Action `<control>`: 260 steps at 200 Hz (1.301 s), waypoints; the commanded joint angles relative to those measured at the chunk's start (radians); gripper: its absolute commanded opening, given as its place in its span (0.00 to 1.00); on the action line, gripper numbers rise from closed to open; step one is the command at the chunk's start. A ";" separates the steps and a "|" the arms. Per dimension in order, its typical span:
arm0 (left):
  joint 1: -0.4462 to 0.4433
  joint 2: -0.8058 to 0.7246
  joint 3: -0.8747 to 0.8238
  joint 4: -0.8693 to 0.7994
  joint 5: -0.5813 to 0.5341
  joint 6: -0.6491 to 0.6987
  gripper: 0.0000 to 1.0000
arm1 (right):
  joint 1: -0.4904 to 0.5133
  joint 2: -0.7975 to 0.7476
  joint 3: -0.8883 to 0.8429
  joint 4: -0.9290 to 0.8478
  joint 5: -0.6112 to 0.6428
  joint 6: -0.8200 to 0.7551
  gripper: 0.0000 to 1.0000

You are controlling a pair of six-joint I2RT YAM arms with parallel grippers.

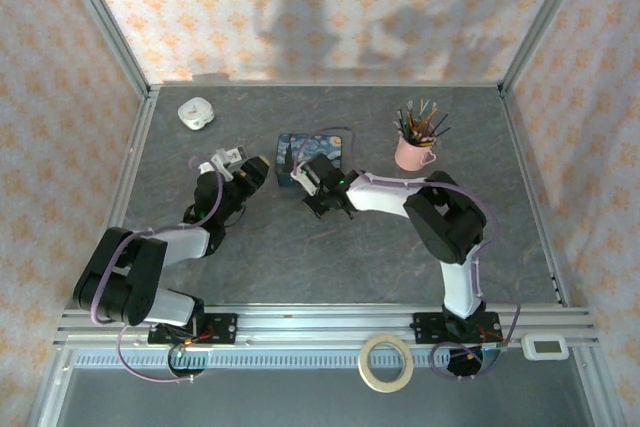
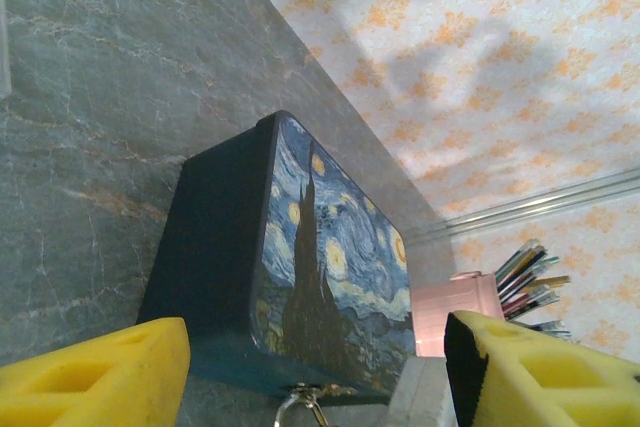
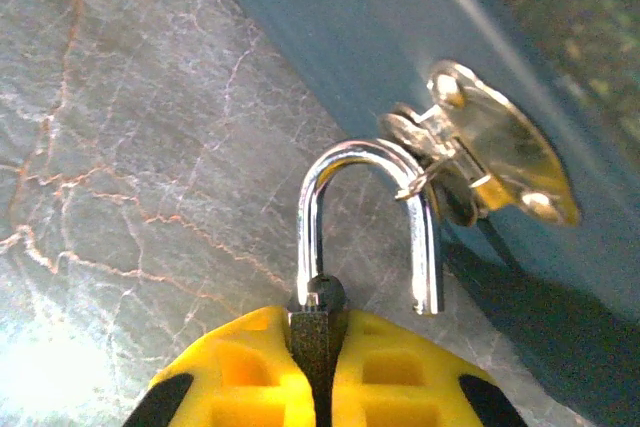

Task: Unlock the padlock with the key

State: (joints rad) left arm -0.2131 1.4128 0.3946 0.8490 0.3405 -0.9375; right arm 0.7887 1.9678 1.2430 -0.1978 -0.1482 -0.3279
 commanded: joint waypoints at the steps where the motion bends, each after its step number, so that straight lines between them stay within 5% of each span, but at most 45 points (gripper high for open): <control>1: 0.011 0.036 0.069 -0.026 -0.002 0.086 0.66 | -0.039 -0.045 -0.004 -0.052 -0.141 -0.059 0.00; 60: 0.012 0.193 0.204 -0.038 0.048 0.148 0.65 | -0.101 -0.062 0.018 -0.061 -0.311 -0.191 0.00; 155: -0.006 0.367 0.228 0.133 0.174 0.095 0.47 | -0.103 0.095 0.226 -0.195 -0.385 -0.253 0.00; 260: -0.076 0.423 0.215 0.269 0.209 0.001 0.41 | -0.120 0.170 0.318 -0.161 -0.448 -0.099 0.00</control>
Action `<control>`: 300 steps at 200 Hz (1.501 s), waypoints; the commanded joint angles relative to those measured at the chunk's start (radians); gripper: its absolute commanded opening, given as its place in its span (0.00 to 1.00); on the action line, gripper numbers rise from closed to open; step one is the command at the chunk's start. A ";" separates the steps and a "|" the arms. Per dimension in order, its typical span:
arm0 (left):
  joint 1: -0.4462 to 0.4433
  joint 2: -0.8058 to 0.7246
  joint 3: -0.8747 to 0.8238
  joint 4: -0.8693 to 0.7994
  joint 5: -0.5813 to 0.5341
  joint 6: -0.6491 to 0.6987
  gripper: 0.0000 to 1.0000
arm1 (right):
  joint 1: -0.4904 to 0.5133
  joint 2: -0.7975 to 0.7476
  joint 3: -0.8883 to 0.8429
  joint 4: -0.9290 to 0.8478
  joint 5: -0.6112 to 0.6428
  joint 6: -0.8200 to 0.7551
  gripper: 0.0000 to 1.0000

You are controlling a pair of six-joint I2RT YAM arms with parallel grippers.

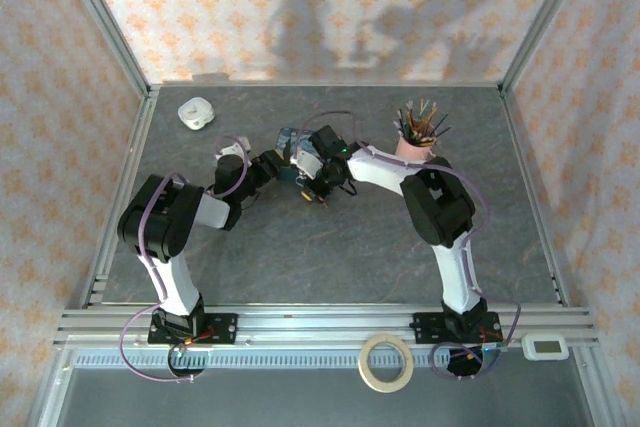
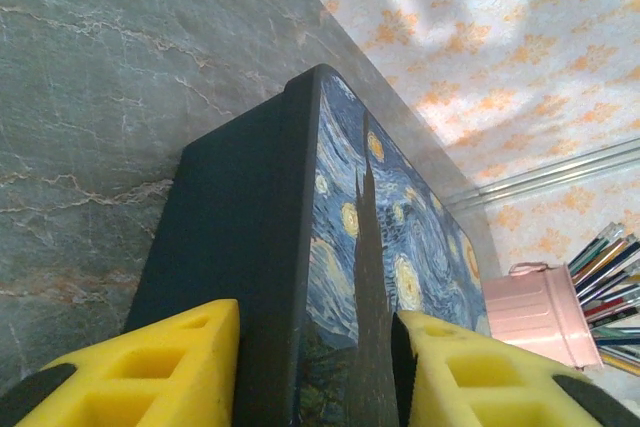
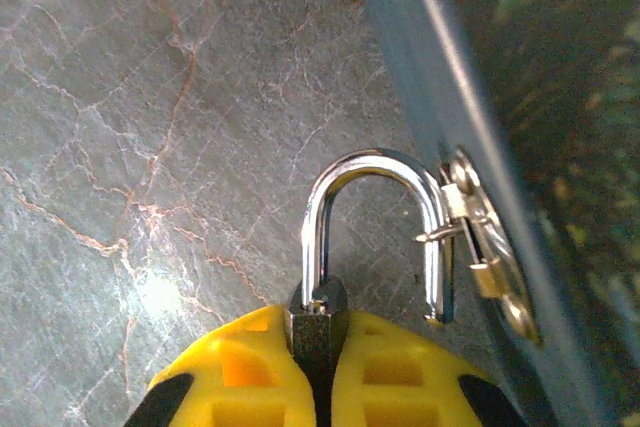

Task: Unlock the padlock with the key

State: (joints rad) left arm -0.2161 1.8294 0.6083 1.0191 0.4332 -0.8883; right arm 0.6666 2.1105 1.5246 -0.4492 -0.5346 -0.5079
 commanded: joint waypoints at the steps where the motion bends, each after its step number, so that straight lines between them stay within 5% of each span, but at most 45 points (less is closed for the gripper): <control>1: -0.073 0.007 0.001 0.100 0.116 -0.049 0.41 | 0.002 0.028 0.037 0.090 -0.062 0.085 0.00; 61: -0.084 -0.027 -0.038 0.131 0.096 -0.072 0.41 | 0.006 -0.069 -0.072 0.164 0.037 0.212 0.00; 106: -0.086 -0.024 -0.027 0.127 0.101 -0.076 0.43 | 0.064 -0.116 -0.101 0.168 0.214 0.051 0.00; 172: -0.107 0.002 -0.027 0.153 0.101 -0.093 0.43 | 0.080 -0.050 -0.004 0.120 0.302 -0.149 0.00; 222: -0.117 0.003 -0.044 0.196 0.102 -0.126 0.45 | 0.080 -0.026 0.030 0.121 0.287 -0.067 0.00; 254: -0.036 -0.086 -0.071 0.143 0.122 -0.113 0.58 | 0.067 -0.027 0.009 0.103 0.264 -0.001 0.00; 300: 0.053 -0.184 -0.063 -0.027 0.154 -0.046 0.61 | 0.032 -0.047 -0.026 0.126 0.183 0.122 0.00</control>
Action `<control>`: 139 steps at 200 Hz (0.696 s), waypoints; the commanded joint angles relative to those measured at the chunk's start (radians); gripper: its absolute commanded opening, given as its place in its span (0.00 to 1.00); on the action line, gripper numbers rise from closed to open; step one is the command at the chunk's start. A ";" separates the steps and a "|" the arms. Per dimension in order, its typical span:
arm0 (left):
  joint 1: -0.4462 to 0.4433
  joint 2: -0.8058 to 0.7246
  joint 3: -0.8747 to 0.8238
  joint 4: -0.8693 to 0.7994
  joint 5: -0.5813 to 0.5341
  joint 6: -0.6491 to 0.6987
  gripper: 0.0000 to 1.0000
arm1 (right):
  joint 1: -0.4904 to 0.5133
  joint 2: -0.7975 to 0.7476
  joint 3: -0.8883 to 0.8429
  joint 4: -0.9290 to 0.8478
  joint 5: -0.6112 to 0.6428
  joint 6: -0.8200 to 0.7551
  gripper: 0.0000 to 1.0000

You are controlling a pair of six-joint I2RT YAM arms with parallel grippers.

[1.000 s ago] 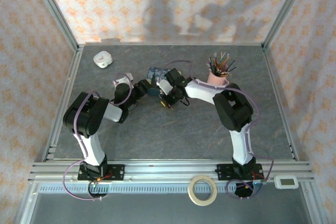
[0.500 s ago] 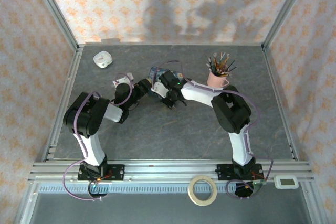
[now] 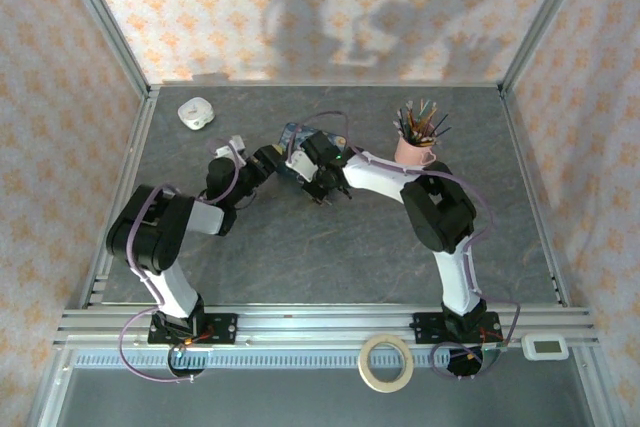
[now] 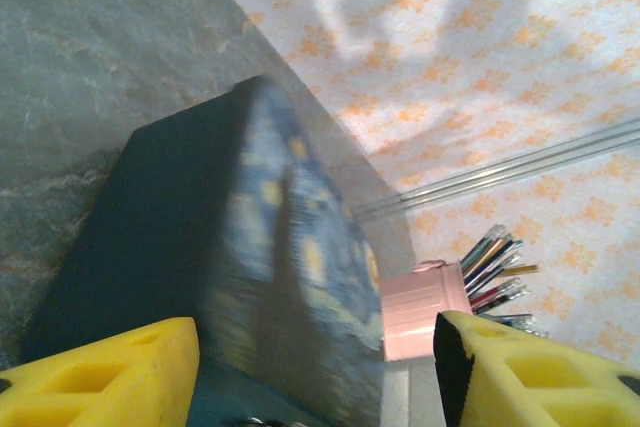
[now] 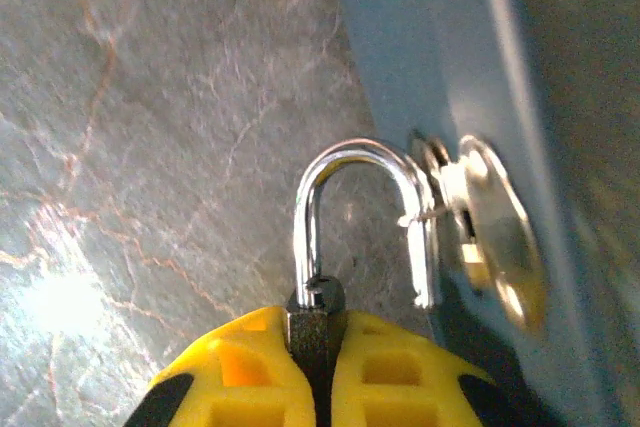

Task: Unlock the padlock with the key

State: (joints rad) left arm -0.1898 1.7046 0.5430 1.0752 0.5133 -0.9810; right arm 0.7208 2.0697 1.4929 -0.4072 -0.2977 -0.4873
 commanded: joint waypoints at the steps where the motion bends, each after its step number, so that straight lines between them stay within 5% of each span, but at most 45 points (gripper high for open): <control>1: 0.027 -0.060 0.002 -0.084 0.075 0.046 0.61 | -0.023 -0.006 0.005 0.085 -0.056 0.104 0.00; 32: 0.033 -0.123 -0.051 -0.111 0.068 0.003 0.61 | -0.027 -0.011 -0.002 0.109 -0.114 0.157 0.00; 58: 0.015 -0.124 -0.166 0.081 0.060 -0.133 0.55 | -0.027 -0.012 -0.014 0.133 -0.132 0.161 0.00; 139: -0.147 0.231 -0.111 0.484 -0.072 -0.367 0.38 | -0.027 0.010 -0.006 0.121 -0.139 0.162 0.00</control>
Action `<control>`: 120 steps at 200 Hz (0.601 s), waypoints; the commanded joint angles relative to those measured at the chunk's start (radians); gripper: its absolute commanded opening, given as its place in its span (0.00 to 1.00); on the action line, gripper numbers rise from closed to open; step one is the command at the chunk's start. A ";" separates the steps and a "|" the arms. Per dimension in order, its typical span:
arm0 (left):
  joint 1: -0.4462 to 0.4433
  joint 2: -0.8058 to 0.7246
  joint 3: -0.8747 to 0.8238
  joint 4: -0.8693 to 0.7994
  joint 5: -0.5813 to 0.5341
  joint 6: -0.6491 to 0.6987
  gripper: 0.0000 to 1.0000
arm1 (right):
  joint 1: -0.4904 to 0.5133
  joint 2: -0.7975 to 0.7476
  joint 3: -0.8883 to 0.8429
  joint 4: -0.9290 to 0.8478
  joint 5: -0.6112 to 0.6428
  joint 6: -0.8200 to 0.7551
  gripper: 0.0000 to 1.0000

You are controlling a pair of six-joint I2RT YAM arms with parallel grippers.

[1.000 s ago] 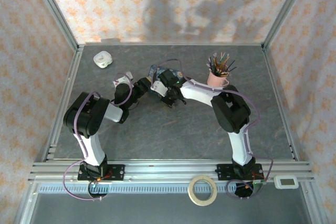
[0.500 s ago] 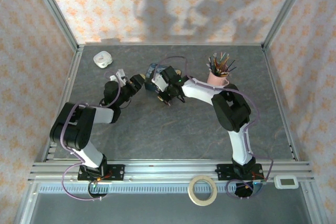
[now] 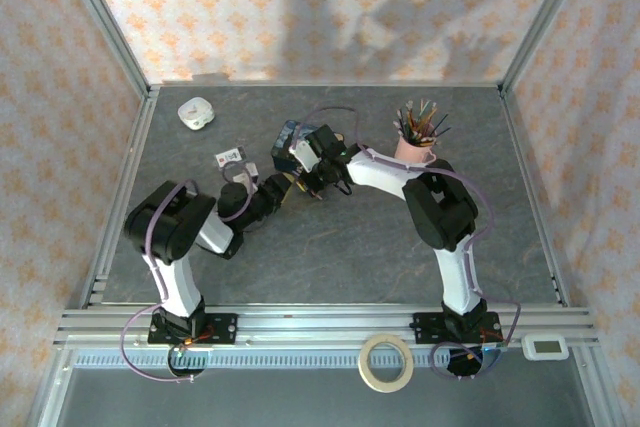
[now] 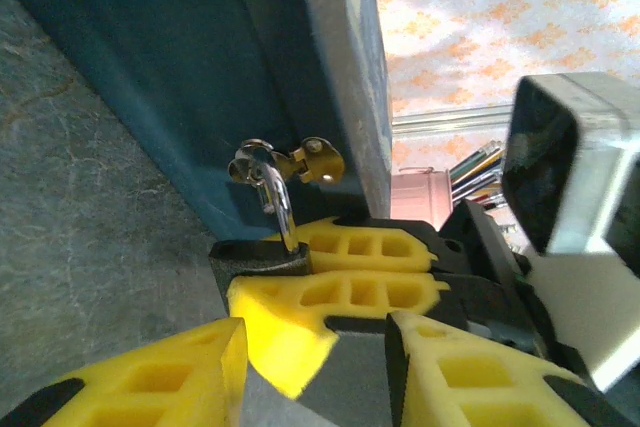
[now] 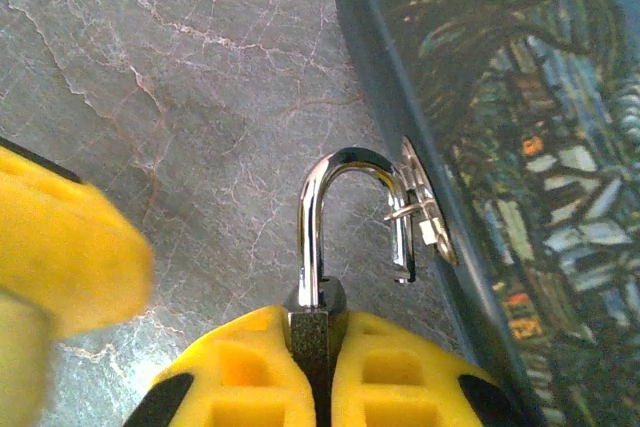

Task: Unlock the padlock with the key

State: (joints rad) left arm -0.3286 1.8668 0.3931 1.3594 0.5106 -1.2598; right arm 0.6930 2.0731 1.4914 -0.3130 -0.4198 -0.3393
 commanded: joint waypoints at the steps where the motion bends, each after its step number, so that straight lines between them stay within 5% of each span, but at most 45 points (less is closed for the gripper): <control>1: -0.008 0.071 0.040 0.201 -0.070 -0.089 0.38 | 0.000 0.007 -0.005 0.026 -0.017 0.014 0.00; 67: -0.017 0.166 0.093 0.225 -0.111 -0.102 0.38 | 0.002 0.006 -0.008 0.040 -0.042 0.013 0.00; 120: -0.037 0.209 0.143 0.185 -0.111 -0.090 0.27 | 0.002 0.007 -0.002 0.044 -0.058 0.009 0.00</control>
State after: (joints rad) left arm -0.3534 2.0598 0.5110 1.5036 0.4149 -1.3563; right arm 0.6930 2.0731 1.4914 -0.3119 -0.4458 -0.3359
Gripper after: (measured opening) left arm 0.303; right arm 0.064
